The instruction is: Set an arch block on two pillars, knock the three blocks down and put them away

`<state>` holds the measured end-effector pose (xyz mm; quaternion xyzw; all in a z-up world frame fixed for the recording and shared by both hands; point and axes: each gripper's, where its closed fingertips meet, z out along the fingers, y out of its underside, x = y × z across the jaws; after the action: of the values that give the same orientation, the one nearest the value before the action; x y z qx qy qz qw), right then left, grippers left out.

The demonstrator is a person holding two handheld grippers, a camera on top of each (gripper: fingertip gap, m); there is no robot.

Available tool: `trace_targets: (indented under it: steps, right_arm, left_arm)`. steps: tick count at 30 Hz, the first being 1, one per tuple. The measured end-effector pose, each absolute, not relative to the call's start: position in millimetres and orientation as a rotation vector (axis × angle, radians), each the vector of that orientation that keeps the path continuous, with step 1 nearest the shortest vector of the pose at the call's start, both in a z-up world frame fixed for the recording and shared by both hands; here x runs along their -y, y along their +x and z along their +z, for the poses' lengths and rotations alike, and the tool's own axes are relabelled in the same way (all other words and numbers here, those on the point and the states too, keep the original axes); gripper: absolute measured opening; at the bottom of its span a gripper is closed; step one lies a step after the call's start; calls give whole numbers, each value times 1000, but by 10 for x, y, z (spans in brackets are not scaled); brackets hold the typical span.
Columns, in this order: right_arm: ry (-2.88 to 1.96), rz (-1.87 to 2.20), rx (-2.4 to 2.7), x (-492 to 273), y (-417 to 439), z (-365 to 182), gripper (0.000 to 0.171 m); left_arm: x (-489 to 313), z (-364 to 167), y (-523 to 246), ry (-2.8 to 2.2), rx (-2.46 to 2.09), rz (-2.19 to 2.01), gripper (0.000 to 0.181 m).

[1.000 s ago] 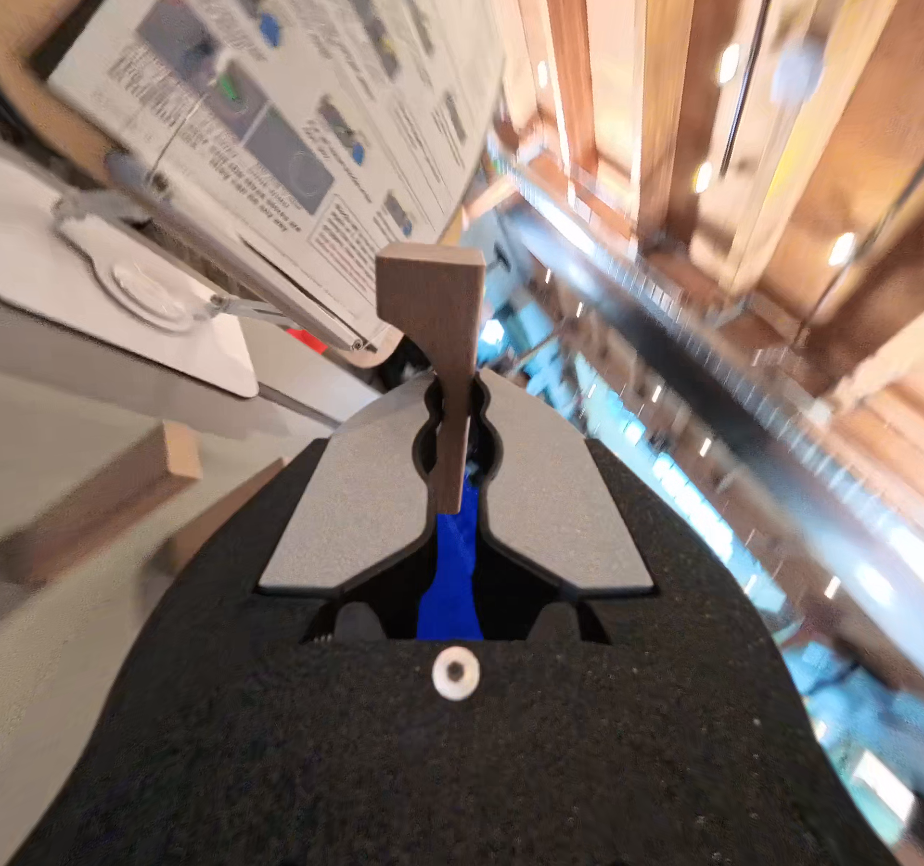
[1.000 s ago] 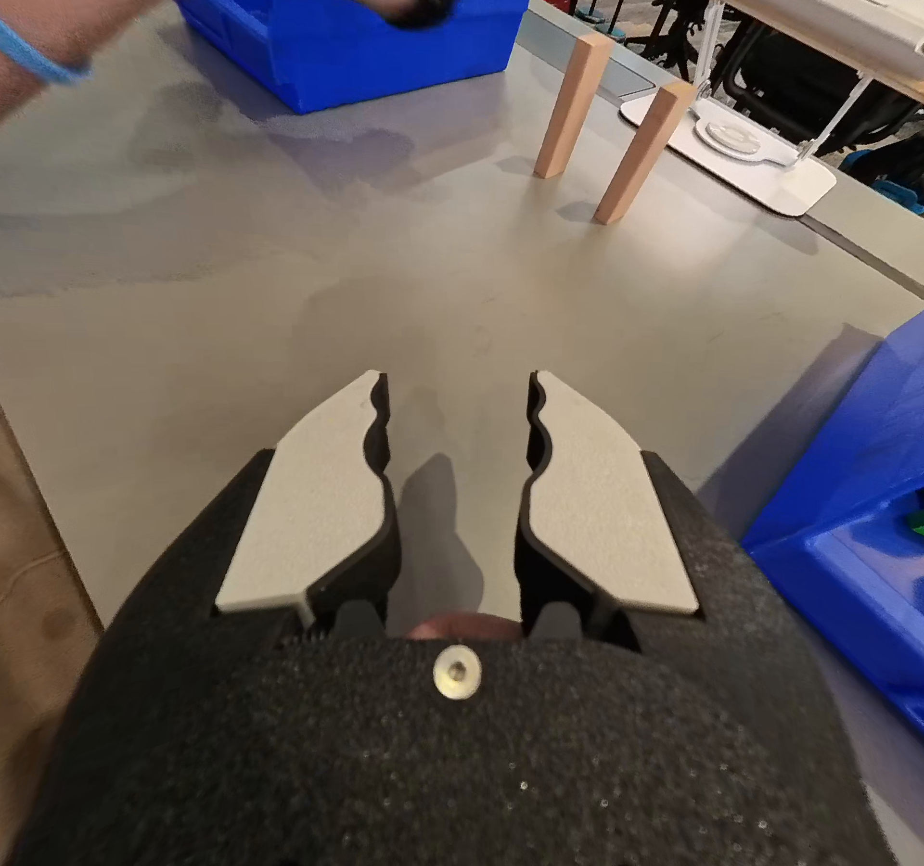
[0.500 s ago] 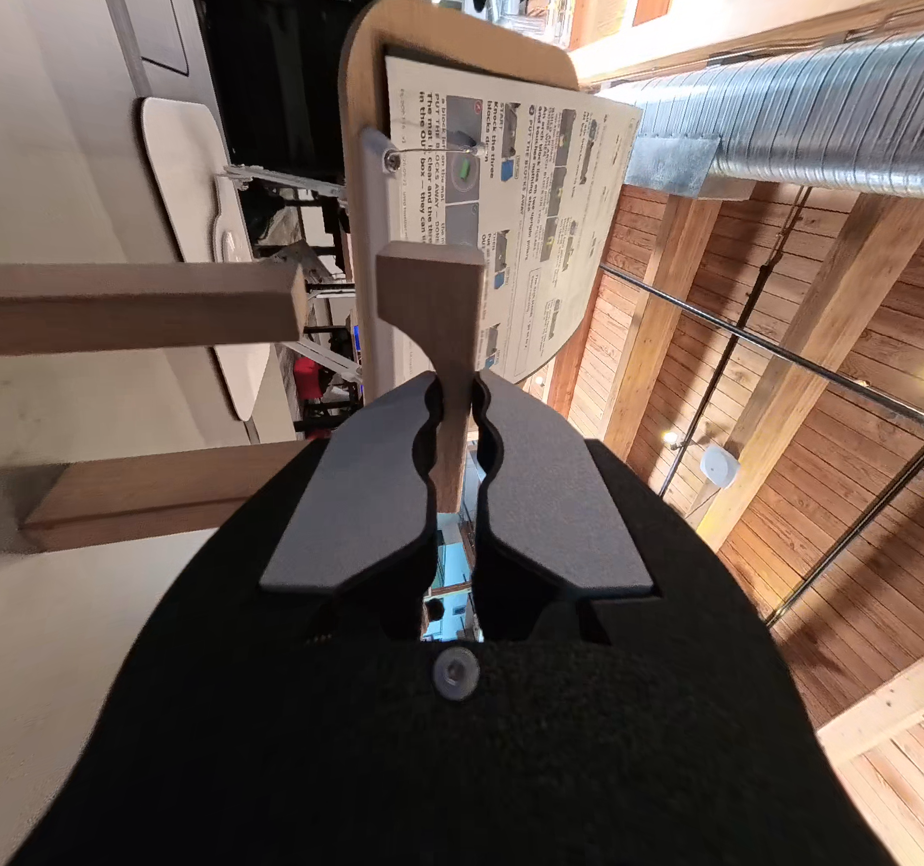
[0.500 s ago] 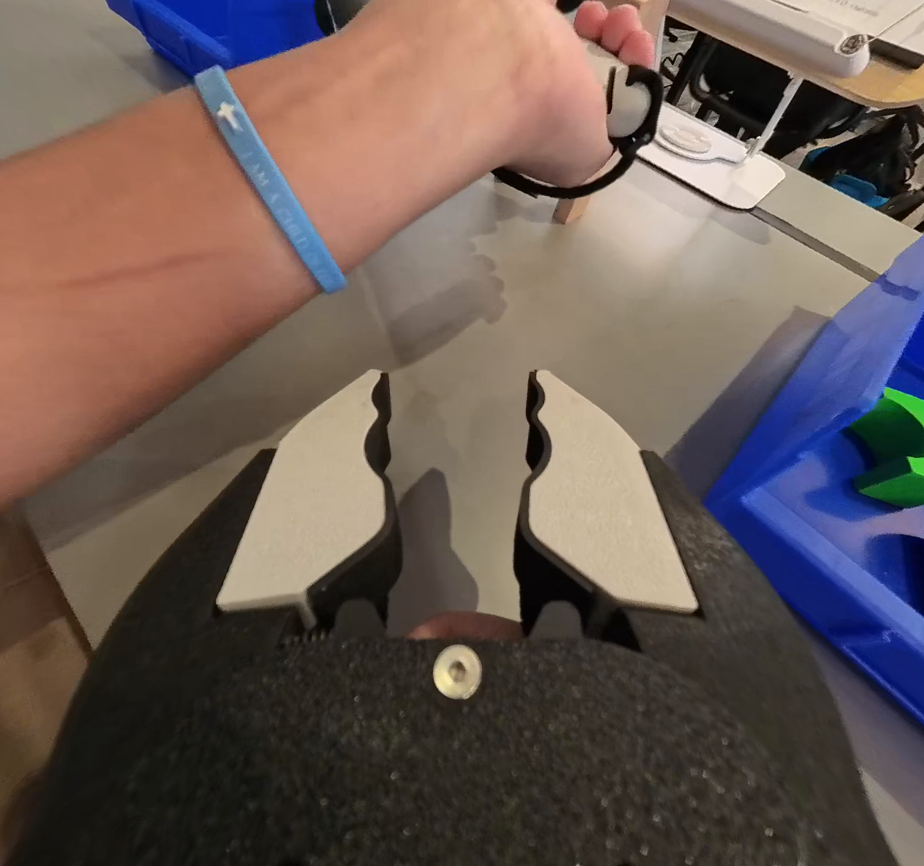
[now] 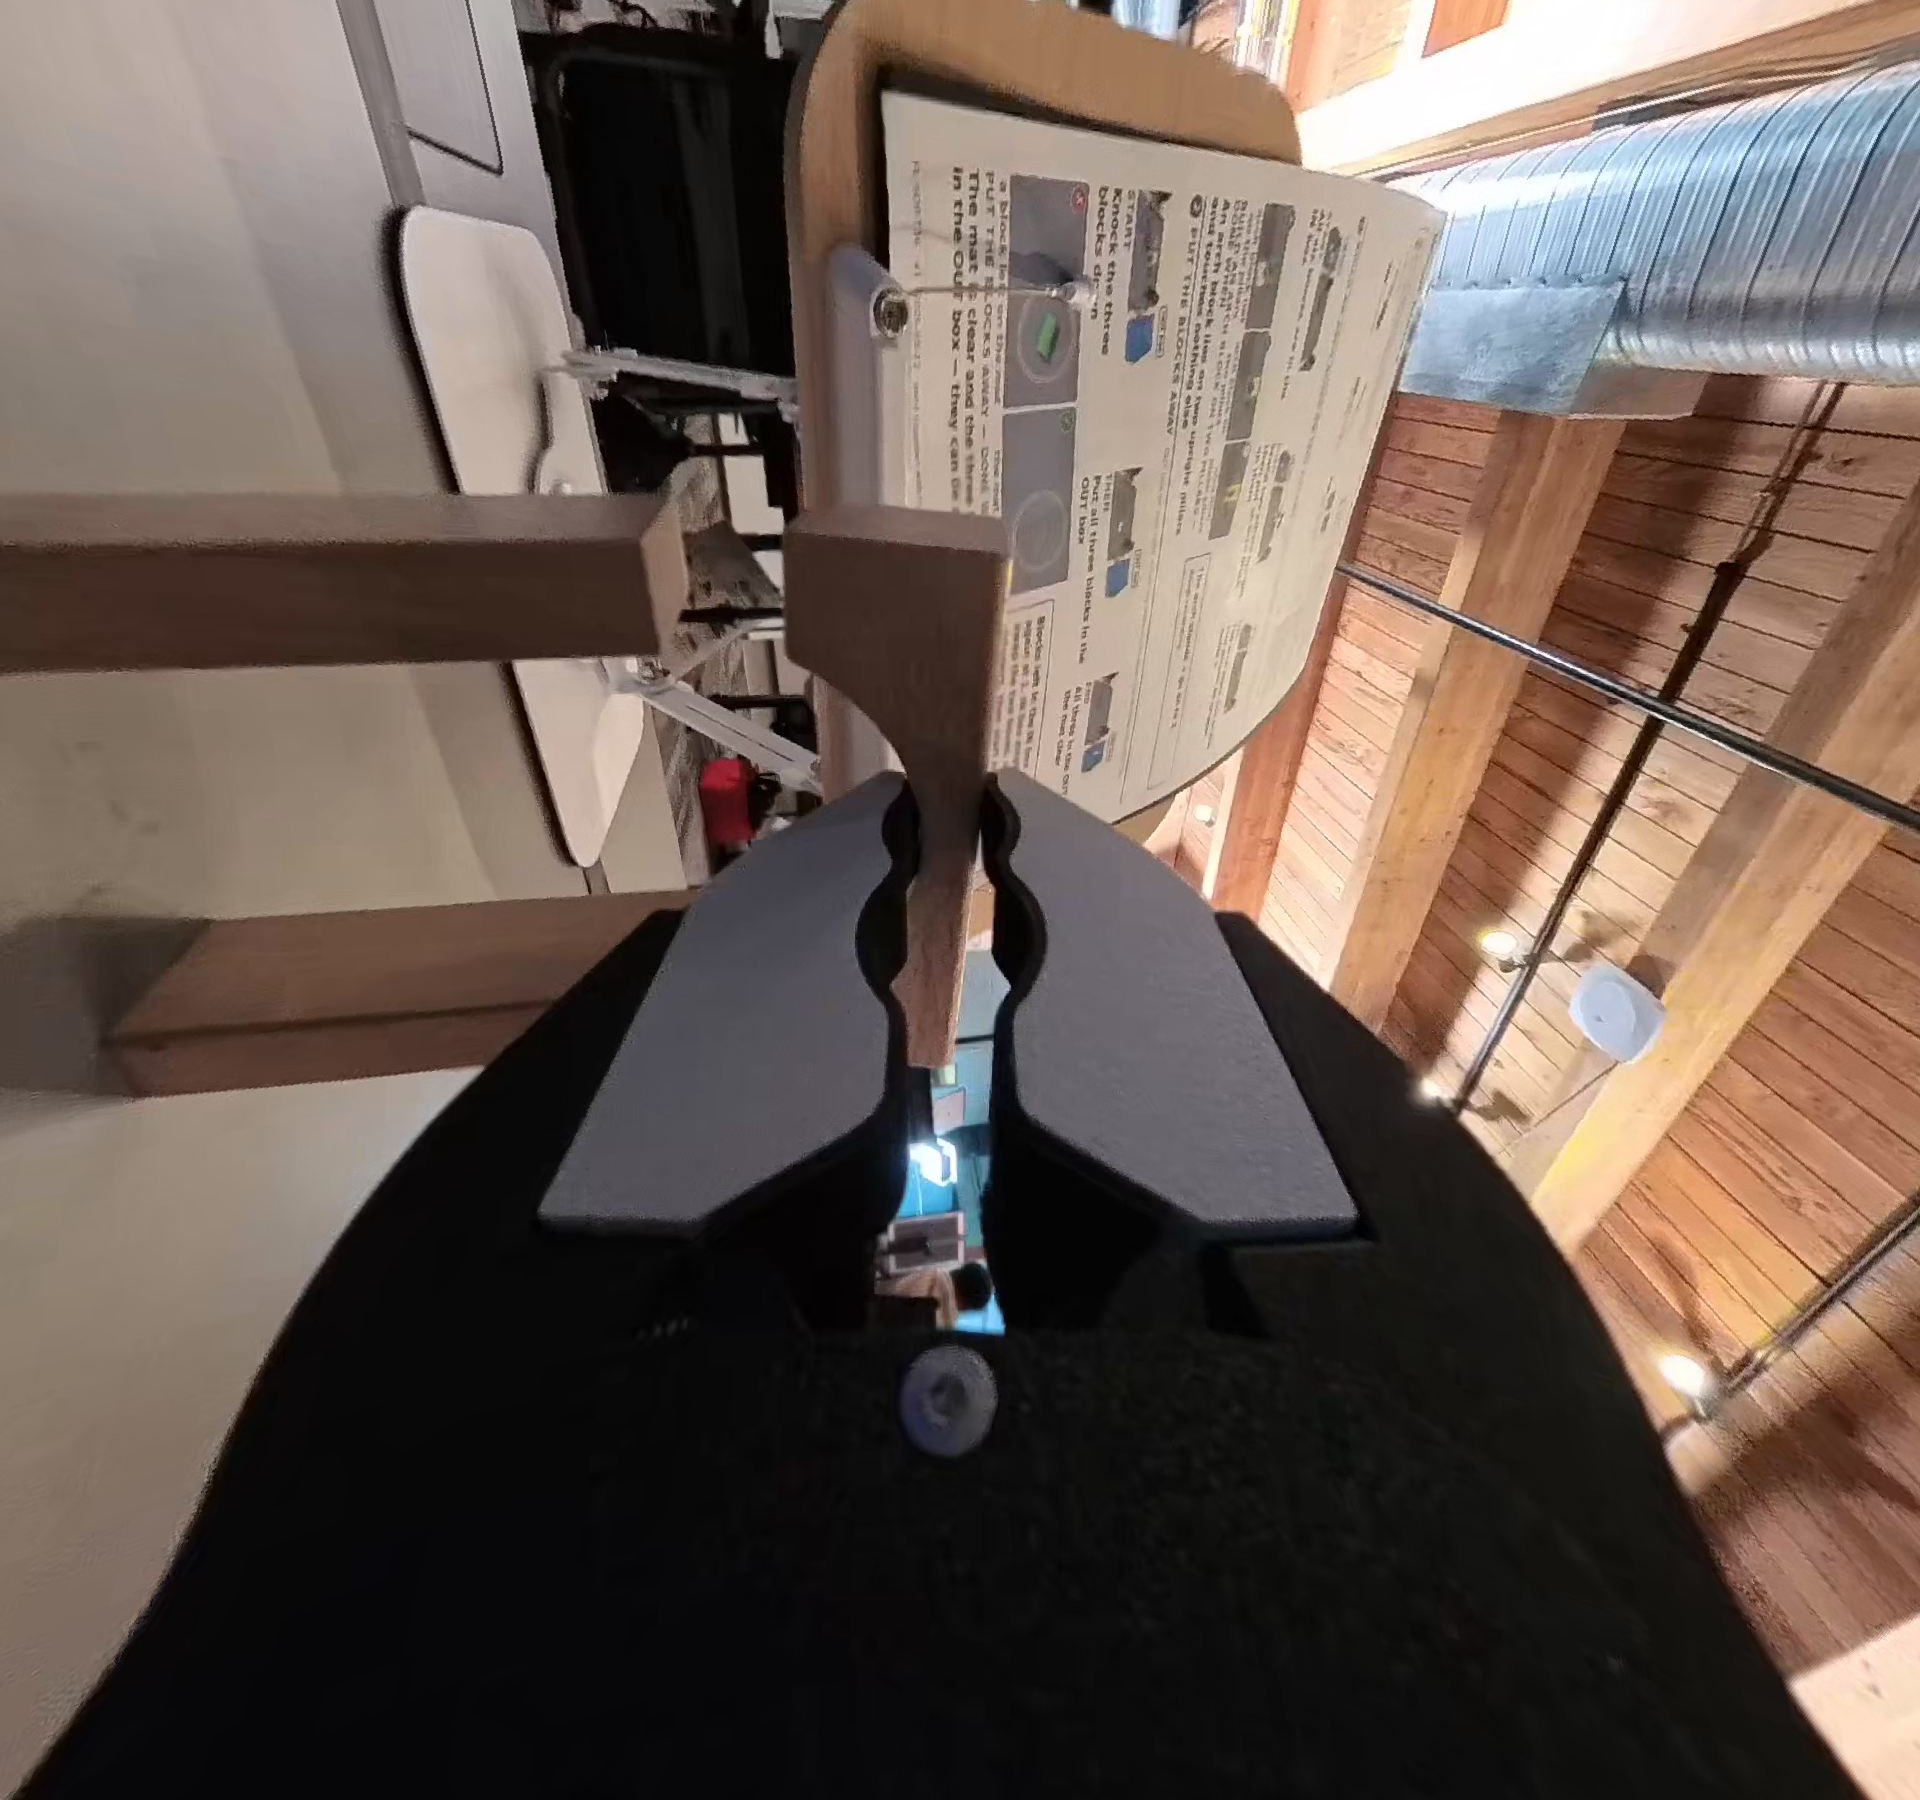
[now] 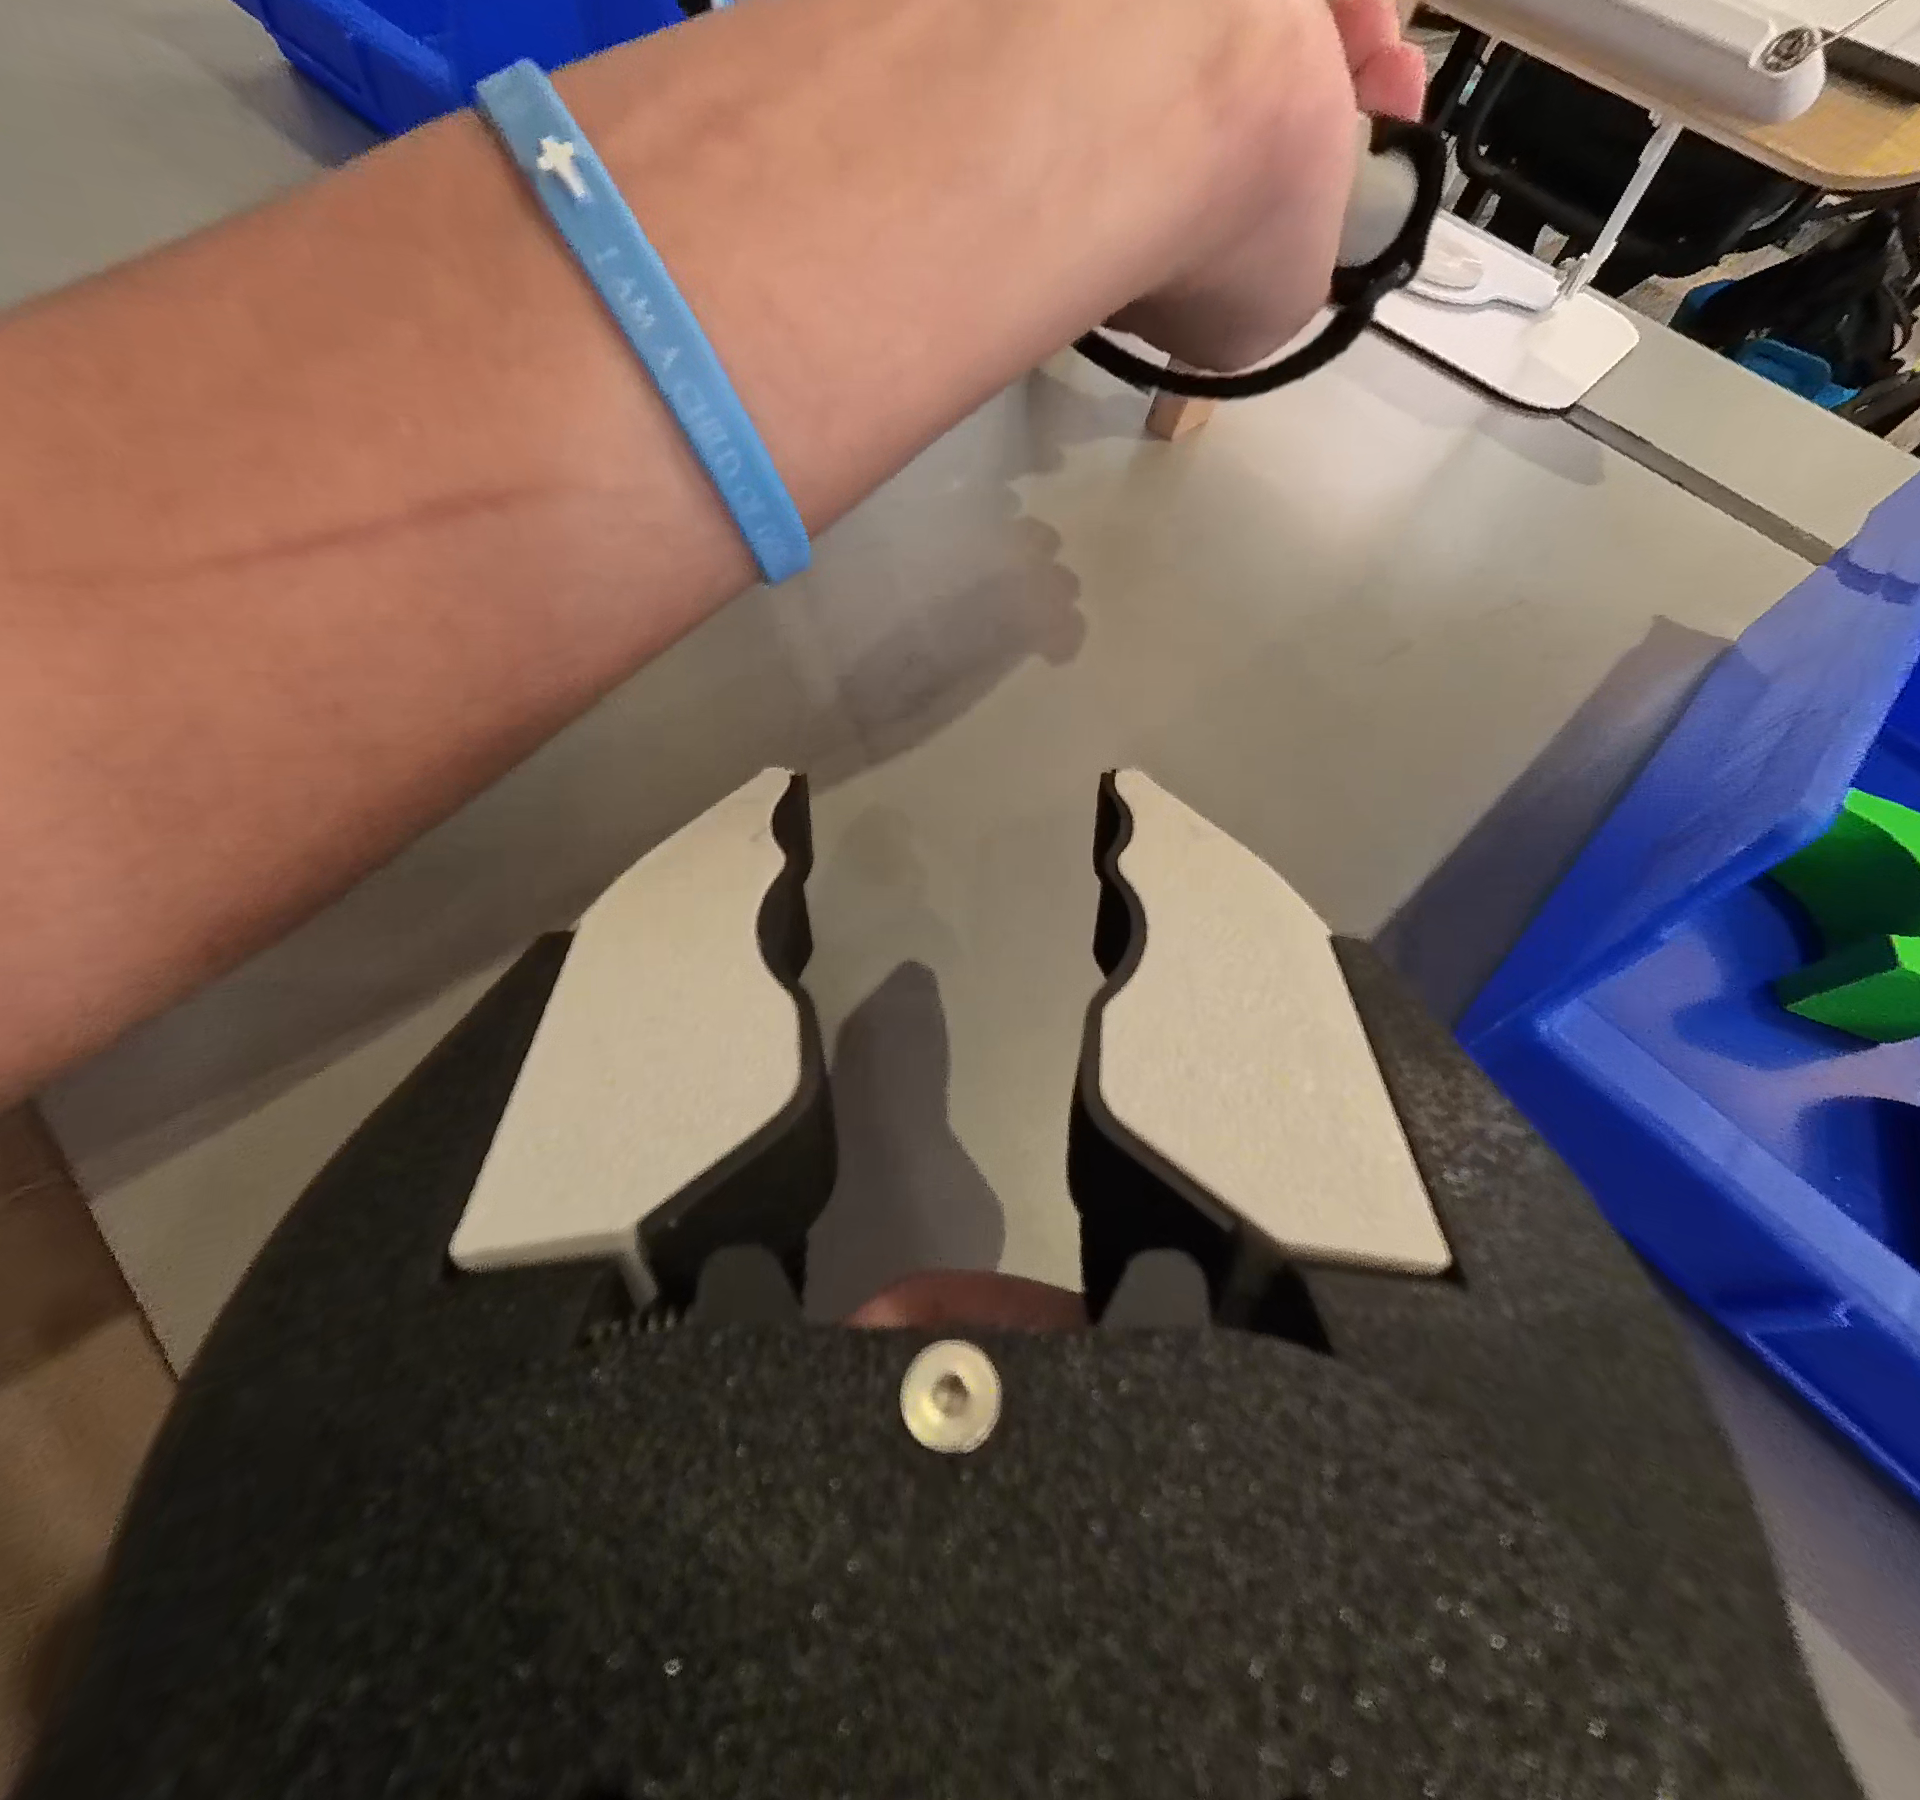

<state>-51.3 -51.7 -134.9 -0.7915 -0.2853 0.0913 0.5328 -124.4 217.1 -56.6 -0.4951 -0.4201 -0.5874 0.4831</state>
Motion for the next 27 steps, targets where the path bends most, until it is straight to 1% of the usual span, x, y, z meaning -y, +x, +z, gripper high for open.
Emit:
trace_targets:
  steps: [27]
  right_arm:
    - [-1895, 212, 681, 507, -493, -1377, 52]
  left_arm:
    - [-2197, -704, -1245, -1194, 1116, -1439, 10]
